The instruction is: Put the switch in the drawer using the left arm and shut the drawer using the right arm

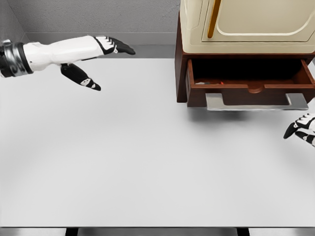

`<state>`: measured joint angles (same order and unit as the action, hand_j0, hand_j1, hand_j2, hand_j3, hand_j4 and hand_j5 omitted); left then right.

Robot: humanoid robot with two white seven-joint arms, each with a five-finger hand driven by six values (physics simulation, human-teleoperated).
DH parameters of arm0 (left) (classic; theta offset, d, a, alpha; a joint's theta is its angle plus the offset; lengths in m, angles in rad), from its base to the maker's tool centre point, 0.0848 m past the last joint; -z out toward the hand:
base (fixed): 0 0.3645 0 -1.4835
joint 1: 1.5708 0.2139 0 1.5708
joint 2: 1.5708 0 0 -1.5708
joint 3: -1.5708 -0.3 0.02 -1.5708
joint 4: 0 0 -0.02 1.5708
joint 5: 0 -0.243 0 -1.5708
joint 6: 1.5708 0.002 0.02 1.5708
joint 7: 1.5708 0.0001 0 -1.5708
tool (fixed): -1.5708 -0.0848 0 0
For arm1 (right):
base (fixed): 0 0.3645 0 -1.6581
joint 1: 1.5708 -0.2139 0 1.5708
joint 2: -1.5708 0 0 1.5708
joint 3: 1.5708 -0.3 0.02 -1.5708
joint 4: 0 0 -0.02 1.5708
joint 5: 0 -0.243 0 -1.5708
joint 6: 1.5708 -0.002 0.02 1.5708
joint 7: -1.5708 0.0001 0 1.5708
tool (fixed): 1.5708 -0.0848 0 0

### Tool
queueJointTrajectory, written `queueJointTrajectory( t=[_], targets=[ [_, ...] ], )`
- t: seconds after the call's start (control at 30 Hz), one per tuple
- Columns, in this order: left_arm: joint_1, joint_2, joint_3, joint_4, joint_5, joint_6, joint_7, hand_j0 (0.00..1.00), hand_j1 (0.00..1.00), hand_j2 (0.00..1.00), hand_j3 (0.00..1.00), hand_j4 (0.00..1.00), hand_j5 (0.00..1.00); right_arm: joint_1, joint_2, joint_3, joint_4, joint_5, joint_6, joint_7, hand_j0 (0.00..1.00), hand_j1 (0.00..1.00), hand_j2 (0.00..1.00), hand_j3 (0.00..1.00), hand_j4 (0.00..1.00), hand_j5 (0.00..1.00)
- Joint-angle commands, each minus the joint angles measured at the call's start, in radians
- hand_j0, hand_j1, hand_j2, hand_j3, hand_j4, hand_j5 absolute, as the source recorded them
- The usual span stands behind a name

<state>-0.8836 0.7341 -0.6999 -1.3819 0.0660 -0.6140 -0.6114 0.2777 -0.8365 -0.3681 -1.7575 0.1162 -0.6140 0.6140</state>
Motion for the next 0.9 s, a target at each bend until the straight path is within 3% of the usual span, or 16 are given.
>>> queueJointTrajectory(
  t=[0.0,0.87],
  targets=[
    [-0.002,-0.005,0.003,0.004,-0.023,0.003,0.001,1.0,1.0,1.0,1.0,1.0,1.0,0.0,-0.001,0.0,0.0,-0.01,0.003,-0.003,0.45,0.45,0.45,0.45,0.45,0.45],
    [-0.012,0.011,0.007,0.014,-0.034,0.003,0.001,1.0,1.0,1.0,1.0,1.0,1.0,-0.094,-0.018,0.018,0.009,-0.018,0.003,-0.003,0.46,0.46,0.46,0.46,0.46,0.46]
  ],
)
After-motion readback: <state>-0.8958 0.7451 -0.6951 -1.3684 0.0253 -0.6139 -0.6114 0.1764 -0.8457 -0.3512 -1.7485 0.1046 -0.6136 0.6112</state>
